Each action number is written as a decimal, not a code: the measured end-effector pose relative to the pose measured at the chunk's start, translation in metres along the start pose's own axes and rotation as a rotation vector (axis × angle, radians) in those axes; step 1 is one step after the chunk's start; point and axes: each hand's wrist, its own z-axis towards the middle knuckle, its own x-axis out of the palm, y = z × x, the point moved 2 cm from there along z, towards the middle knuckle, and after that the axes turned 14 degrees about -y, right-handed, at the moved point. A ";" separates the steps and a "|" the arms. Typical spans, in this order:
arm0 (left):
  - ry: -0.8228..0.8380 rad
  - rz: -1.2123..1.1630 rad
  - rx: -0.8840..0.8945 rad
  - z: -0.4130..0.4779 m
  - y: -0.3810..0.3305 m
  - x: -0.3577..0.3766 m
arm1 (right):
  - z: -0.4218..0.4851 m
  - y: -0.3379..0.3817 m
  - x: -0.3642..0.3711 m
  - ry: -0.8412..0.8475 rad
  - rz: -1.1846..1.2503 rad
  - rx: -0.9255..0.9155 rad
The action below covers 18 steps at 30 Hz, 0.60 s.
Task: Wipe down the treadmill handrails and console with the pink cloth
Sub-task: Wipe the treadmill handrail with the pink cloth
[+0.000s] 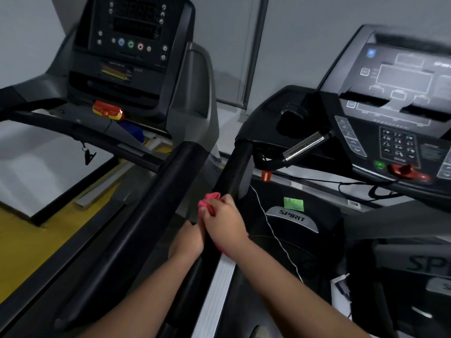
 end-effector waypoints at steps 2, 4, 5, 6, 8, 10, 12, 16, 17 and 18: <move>-0.007 -0.043 -0.054 0.000 0.002 0.000 | -0.003 0.000 -0.005 0.032 -0.024 -0.033; -0.009 -0.054 -0.085 0.002 0.004 -0.001 | 0.000 -0.003 -0.009 0.019 -0.023 -0.073; 0.006 -0.058 -0.093 0.002 0.005 0.000 | 0.004 -0.005 -0.011 -0.012 -0.034 -0.073; 0.023 -0.059 -0.097 0.003 0.007 0.001 | 0.008 -0.007 -0.010 -0.042 -0.065 -0.068; 0.053 -0.089 -0.101 0.005 0.014 0.004 | 0.012 -0.006 -0.008 -0.082 -0.156 -0.103; 0.072 -0.164 -0.111 0.009 0.021 0.007 | 0.010 -0.003 -0.005 -0.083 -0.214 -0.177; 0.088 -0.264 -0.103 0.010 0.025 0.008 | 0.002 -0.003 -0.004 -0.043 -0.205 -0.272; 0.052 -0.405 -0.157 0.015 0.038 0.009 | -0.017 -0.003 -0.012 0.085 -0.134 -0.404; 0.058 -0.421 -0.191 0.018 0.042 0.011 | -0.014 -0.002 -0.014 0.108 -0.164 -0.411; 0.086 -0.435 -0.220 0.019 0.046 0.013 | -0.009 -0.002 -0.015 0.105 -0.209 -0.430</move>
